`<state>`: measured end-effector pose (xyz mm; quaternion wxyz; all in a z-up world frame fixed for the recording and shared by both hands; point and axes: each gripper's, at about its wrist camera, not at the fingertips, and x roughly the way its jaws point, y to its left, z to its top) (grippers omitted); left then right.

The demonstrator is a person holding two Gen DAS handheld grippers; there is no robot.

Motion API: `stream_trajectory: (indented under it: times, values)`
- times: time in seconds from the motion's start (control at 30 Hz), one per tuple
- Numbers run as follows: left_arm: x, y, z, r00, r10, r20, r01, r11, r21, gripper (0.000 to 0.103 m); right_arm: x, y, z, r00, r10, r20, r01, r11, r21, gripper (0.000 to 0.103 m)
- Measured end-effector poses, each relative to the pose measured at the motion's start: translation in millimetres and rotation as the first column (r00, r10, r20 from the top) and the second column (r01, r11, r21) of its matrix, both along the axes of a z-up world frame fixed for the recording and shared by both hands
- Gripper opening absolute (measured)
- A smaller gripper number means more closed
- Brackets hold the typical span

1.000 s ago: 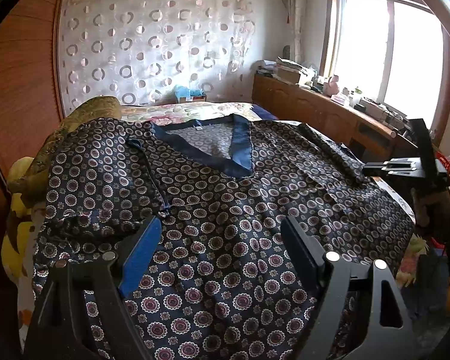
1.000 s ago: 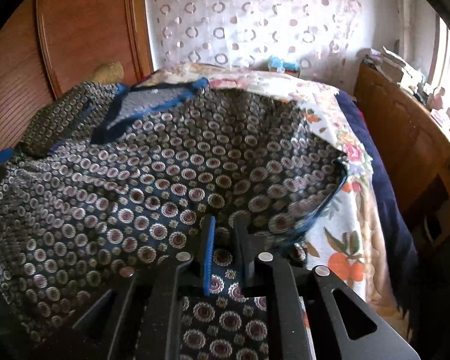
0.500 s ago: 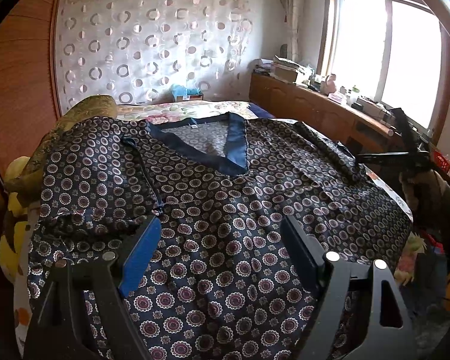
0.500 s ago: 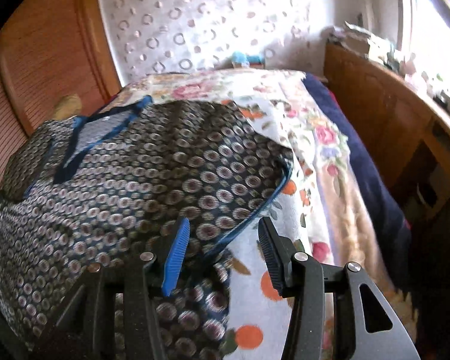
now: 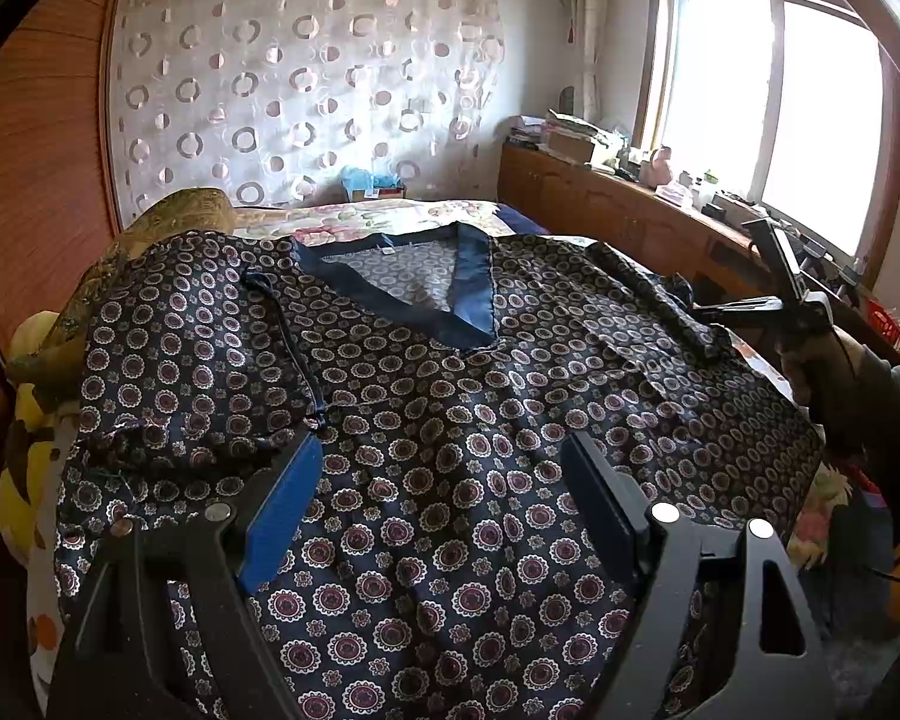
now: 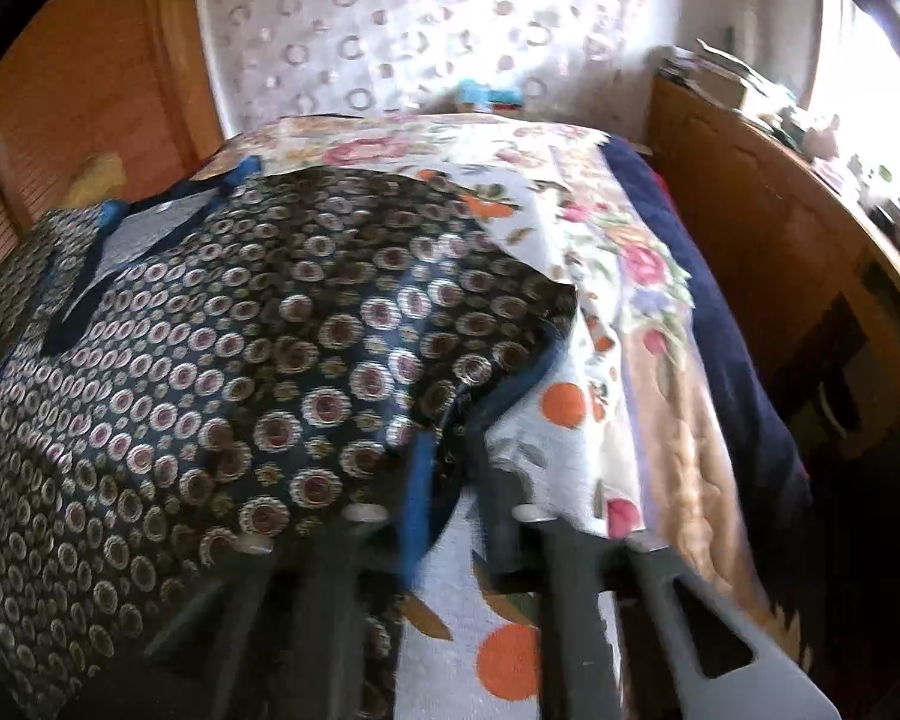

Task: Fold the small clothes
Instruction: 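Fold the held side panel over toward the collar with the right gripper and release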

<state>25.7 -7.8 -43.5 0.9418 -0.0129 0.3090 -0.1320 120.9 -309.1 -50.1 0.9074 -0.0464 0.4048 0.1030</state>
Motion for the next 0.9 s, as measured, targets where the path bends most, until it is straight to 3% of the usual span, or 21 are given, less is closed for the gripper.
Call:
stream_trajectory:
  times: [0.13, 0.3, 0.5, 0.7, 0.8, 0.9]
  values:
    - [0.2, 0.0, 0.6, 1.0, 0.002, 0.001, -0.002, 1.0, 0.0, 0.082, -2.9, 3.1, 3.4, 1.0, 0.009, 0.012, -0.009, 1.0, -0.018, 0.003]
    - [-0.5, 3.2, 2.1, 1.0, 0.009, 0.004, -0.008, 1.0, -0.005, 0.082, -12.6, 9.2, 31.5, 0.994, 0.014, 0.107, -0.015, 1.0, 0.015, 0.002]
    - [-2.2, 5.0, 2.7, 1.0, 0.013, 0.005, -0.013, 1.0, -0.005, 0.082, -18.4, 50.3, 59.8, 0.978, 0.11, 0.178, -0.114, 0.993, 0.012, 0.002]
    - [-3.6, 9.1, 2.6, 1.0, 0.019, 0.004, -0.019, 1.0, -0.009, 0.082, -26.1, 83.7, 63.1, 0.961, 0.204, 0.187, -0.205, 0.979, -0.015, 0.003]
    - [-3.9, 11.4, 1.9, 1.0, 0.023, 0.002, -0.023, 1.0, -0.012, 0.082, -33.2, 91.9, 60.8, 0.953, 0.233, 0.193, -0.223, 0.972, -0.069, 0.01]
    - [-3.7, 14.3, 0.6, 1.0, 0.028, 0.001, -0.028, 0.999, -0.018, 0.082, -35.7, 89.4, 58.8, 0.957, 0.219, 0.19, -0.205, 0.975, -0.089, 0.031]
